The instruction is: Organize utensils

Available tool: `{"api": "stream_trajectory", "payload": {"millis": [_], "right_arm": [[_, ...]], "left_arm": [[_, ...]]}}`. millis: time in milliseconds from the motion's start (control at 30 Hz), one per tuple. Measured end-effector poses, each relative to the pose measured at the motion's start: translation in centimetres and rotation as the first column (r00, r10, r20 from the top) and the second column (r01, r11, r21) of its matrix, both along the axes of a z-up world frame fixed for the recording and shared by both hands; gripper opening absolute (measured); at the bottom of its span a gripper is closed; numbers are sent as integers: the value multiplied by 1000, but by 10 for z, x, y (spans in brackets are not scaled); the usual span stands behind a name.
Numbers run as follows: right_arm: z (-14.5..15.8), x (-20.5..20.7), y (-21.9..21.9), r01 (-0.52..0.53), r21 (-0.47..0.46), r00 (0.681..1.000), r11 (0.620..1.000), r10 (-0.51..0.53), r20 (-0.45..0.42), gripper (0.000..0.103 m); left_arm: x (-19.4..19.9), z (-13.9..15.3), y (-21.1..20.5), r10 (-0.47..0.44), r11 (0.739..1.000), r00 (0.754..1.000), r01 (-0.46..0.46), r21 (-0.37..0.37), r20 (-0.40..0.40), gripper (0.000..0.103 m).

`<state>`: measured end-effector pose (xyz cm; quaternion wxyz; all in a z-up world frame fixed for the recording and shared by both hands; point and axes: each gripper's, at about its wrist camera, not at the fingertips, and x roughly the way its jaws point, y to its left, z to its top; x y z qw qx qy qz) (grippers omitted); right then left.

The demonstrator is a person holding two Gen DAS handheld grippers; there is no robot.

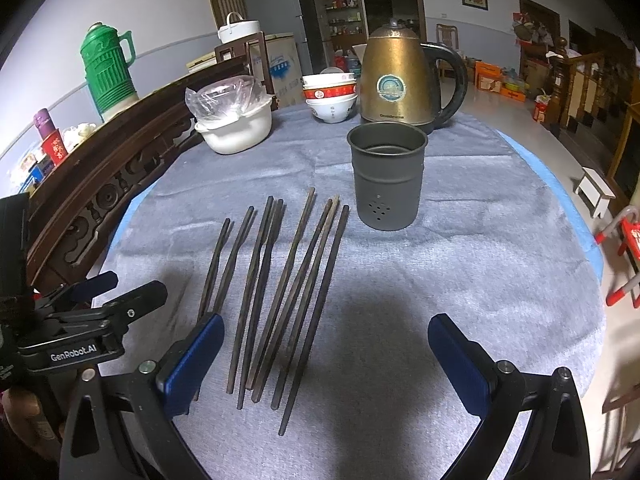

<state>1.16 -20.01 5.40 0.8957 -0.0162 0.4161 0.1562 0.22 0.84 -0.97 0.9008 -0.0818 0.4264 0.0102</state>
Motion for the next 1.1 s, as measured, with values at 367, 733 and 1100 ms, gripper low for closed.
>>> {"api": "stream_trajectory", "payload": {"millis": [367, 733, 1100], "right_arm": [[-11, 11, -6, 4, 57, 999, 998, -1, -46, 103], [-46, 88, -12, 60, 100, 963, 993, -31, -269, 64], [-74, 128, 14, 60, -14, 925, 998, -60, -375, 38]], "left_arm": [[4, -14, 4, 13, 1000, 1000, -12, 14, -28, 103], [11, -35, 24, 68, 998, 993, -68, -2, -101, 103], [37, -44, 23, 71, 997, 981, -71, 4, -179, 103]]}}
